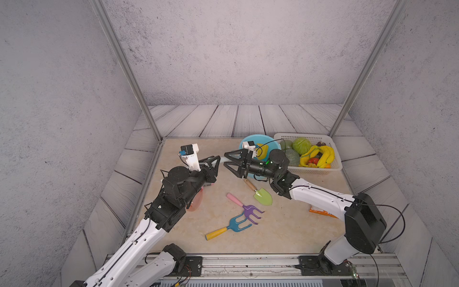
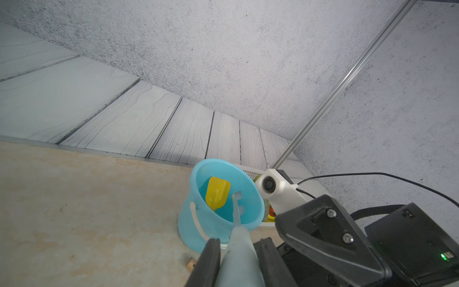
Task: Organize the gardening tools
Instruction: Pick up the gardening tool from the center of the board.
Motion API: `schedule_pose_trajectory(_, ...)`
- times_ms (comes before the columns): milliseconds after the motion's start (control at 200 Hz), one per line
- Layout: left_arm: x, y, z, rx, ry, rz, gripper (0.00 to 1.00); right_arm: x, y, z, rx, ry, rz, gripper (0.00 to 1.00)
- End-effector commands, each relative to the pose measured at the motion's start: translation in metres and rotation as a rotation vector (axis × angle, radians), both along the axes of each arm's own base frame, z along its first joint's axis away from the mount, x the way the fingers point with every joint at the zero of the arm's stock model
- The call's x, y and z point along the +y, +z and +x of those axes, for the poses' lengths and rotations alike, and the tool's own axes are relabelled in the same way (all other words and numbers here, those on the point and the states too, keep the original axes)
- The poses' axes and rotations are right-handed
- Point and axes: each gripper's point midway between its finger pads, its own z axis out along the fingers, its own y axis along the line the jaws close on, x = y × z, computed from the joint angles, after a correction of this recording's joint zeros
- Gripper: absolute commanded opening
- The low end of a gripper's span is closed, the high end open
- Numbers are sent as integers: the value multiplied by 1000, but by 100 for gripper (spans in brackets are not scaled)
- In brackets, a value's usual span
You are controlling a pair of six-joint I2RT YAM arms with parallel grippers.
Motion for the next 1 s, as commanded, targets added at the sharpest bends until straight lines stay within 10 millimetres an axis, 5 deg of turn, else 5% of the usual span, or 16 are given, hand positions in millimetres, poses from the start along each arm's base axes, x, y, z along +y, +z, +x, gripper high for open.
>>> schedule_pose_trajectory(0,0,32,-13,-96,-14,-40,0,4,2,13,10,-42,20,63)
schedule_pose_trajectory(245,-5,19,-28,-89,-53,-48,0,2,5,26,30,-106,31,56)
schedule_pose_trajectory(996,-20,4,-43,-49,-146,-34,0,5,-13,34,17,-127,-13,8)
